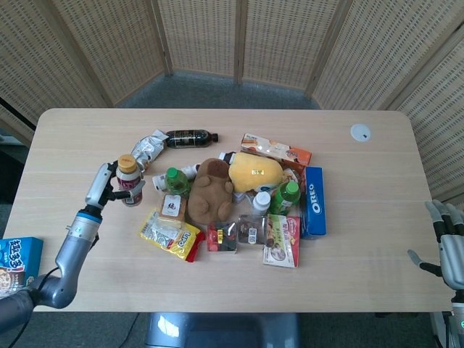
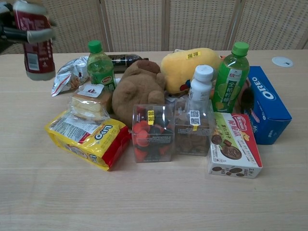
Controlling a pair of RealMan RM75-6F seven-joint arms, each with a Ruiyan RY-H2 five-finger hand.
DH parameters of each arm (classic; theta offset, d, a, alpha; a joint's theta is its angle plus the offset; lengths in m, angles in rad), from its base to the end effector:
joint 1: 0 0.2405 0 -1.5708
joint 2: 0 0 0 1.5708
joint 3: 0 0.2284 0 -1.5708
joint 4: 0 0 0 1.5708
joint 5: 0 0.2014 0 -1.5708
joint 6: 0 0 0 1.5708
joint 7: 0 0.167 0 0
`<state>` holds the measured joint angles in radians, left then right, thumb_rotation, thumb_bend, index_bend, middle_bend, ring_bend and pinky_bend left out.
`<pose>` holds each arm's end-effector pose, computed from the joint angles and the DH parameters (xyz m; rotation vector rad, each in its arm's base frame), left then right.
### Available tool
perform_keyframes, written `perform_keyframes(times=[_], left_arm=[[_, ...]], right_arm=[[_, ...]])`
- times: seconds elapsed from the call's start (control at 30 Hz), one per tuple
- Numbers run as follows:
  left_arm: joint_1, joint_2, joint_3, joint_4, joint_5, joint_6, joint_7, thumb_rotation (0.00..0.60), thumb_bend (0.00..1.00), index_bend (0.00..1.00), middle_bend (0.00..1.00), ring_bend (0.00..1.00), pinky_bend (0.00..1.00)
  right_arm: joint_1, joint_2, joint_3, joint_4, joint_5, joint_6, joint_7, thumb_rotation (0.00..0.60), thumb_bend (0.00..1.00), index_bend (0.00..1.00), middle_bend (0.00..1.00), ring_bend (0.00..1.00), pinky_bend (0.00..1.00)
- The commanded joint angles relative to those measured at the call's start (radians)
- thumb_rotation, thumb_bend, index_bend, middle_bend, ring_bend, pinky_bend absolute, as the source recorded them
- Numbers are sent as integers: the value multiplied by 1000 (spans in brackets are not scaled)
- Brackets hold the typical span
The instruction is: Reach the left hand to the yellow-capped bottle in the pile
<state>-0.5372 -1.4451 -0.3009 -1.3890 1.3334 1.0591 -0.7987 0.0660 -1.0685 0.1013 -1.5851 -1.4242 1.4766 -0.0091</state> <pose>-0.1801 0.3585 0.0634 -1.1701 -1.6878 -1.6593 -0.3020 -0.2060 0.1856 1.3043 -0.8467 0.8264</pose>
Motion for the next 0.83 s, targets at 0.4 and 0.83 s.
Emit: perform_keyframes(times=[0.4, 0.83], left_arm=[[97, 387, -92, -494, 11, 133, 83, 600, 433, 598, 624, 705, 609], [99, 427, -87, -538, -1, 140, 60, 600, 433, 597, 622, 705, 608]], right_arm=[[-15, -7, -6, 25, -18, 22, 43, 589, 202, 0, 0, 0, 0], [-20, -3, -7, 17, -26, 30, 39, 589, 203, 0, 0, 0, 0]])
